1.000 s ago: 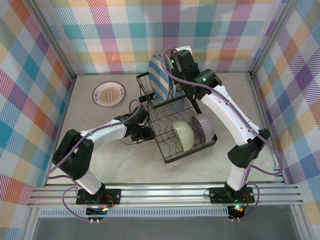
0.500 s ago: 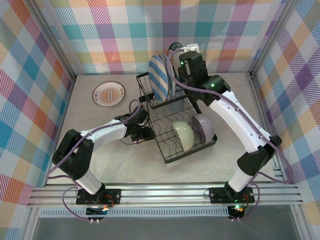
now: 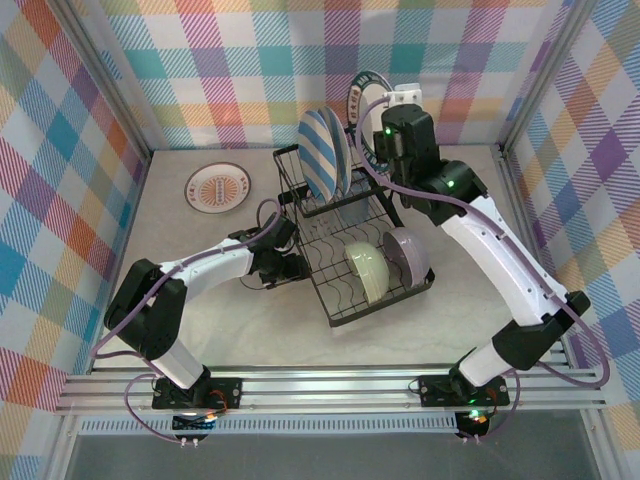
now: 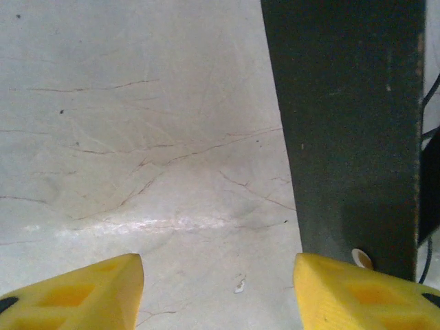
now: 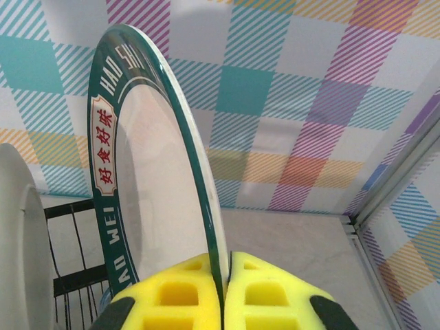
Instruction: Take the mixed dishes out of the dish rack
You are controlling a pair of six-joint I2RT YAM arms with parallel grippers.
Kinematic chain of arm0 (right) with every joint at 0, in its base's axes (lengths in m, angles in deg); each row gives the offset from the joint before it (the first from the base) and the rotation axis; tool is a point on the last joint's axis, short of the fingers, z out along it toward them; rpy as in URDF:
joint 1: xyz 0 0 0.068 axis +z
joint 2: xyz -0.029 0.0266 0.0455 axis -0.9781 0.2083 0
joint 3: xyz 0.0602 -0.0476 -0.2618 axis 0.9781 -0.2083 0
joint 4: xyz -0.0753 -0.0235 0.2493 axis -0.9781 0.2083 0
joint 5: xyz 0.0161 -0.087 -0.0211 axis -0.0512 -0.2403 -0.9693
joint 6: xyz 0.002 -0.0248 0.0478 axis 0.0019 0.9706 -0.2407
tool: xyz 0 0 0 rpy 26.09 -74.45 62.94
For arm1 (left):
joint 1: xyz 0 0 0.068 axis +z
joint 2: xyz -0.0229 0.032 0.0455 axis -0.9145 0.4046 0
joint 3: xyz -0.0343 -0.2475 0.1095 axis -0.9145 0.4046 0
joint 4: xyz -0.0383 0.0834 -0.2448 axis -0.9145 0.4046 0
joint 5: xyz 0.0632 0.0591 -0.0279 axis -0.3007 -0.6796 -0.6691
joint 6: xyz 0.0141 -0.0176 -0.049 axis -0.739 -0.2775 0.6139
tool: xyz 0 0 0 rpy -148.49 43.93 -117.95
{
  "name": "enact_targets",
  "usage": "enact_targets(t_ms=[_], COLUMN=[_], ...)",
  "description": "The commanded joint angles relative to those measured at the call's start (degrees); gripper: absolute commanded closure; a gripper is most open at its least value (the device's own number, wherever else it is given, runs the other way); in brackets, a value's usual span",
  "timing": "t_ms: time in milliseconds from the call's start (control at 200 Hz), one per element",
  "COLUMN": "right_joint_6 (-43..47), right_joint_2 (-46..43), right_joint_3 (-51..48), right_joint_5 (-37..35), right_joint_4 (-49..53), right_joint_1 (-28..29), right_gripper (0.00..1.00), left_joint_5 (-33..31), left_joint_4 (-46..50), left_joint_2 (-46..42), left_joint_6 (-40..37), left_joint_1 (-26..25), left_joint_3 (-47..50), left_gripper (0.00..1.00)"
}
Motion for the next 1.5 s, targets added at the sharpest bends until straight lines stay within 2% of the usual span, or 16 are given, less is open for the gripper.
enact_targets(t_ms=[0, 150, 410, 460, 560, 780, 1100, 1260, 1500], right_joint_6=[0.68, 0.66, -0.08, -0.43, -0.81, -1.61, -5.71, -7.74, -13.41], right_joint_2=[-3.64, -5.42, -8.11, -8.69, -10.1, -15.24, -20.14, -20.97, -17.66], right_joint_3=[-1.35, -2.49, -1.88, -1.5, -2.05, -5.07, 0.23, 3.01, 12.47], right_joint_5=[-2.37, -2.9, -3.16, -3.08, -2.73, -1.41, 2.32, 11.54, 24.66], right_joint_4=[-5.65, -5.29, -3.43, -2.75, -1.86, -1.16, 7.2, 10.88, 19.0], right_joint_1=[0.13, 0.09, 0.13, 0.12, 0.1, 0.12, 0.1, 0.13, 0.04], right_gripper=[1.0, 1.0, 1.0, 1.0, 1.0, 1.0, 1.0, 1.0, 1.0], left_joint_5=[0.54, 2.21, 4.76, 4.87, 5.46, 5.06, 16.49, 22.79, 31.95], left_joint_4=[-0.22, -0.87, 4.01, 5.7, 7.7, 11.0, 0.4, -5.34, -15.86], left_joint_2=[-3.71, -8.23, -18.16, -20.76, -25.75, -29.94, -30.32, -28.28, -25.07], left_joint_6=[-0.23, -0.52, -3.33, -4.43, -6.94, -12.51, -8.61, -5.36, -0.99], left_joint_1=[-0.22, 2.59, 11.84, 14.25, 18.9, 20.92, 20.9, 20.93, 20.84], left_joint_3=[-1.23, 0.4, 2.2, 2.02, 0.6, -9.27, -19.44, -23.86, -27.82], left_gripper=[0.35, 0.27, 0.19, 0.15, 0.0, 0.0, 0.0, 0.02, 0.04])
